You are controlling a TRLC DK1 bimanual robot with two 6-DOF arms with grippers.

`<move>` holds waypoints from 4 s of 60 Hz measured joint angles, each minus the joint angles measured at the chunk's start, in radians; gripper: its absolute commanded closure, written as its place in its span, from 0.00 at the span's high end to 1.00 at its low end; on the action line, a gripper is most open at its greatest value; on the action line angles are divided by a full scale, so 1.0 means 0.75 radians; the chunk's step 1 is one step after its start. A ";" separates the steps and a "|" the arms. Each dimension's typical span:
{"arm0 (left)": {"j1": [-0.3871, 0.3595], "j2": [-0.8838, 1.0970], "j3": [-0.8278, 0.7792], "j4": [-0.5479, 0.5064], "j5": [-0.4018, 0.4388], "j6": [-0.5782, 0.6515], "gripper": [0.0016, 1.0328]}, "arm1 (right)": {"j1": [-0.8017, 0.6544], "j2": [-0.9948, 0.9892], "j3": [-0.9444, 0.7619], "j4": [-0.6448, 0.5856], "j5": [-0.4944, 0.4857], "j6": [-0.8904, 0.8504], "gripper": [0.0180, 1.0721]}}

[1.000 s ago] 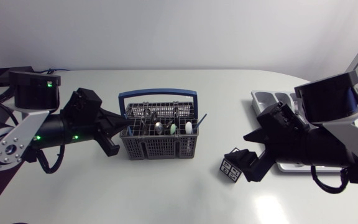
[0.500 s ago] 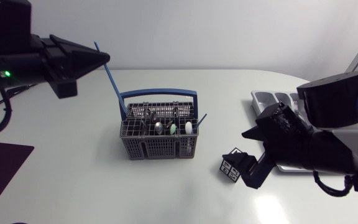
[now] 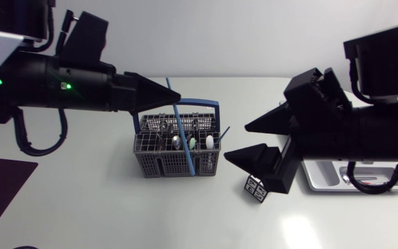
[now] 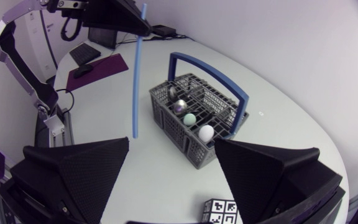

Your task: Transfer all utensils from the basket to the drawer tray.

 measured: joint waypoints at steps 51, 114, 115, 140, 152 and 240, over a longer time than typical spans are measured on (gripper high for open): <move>-0.111 0.182 0.110 0.065 0.117 -0.138 0.03 | 0.054 0.234 0.108 -0.005 -0.159 0.036 0.08; -0.125 0.394 0.394 -0.007 -0.261 0.193 0.59 | -0.862 0.220 0.012 -0.115 -0.189 -0.108 0.05; -0.148 0.406 0.393 -0.018 -0.287 0.221 0.59 | -0.901 0.246 0.012 -0.114 -0.188 -0.115 0.05; -0.349 0.563 0.325 -0.038 -0.586 0.543 0.59 | -1.239 0.700 0.054 0.019 -0.032 -0.156 0.06; -0.364 0.629 0.221 0.094 -0.648 0.629 0.59 | -1.263 0.841 0.085 0.056 0.003 -0.156 0.30; -0.415 0.744 0.082 0.539 -0.768 0.660 0.03 | -1.094 0.580 -0.027 0.100 0.008 -0.156 0.94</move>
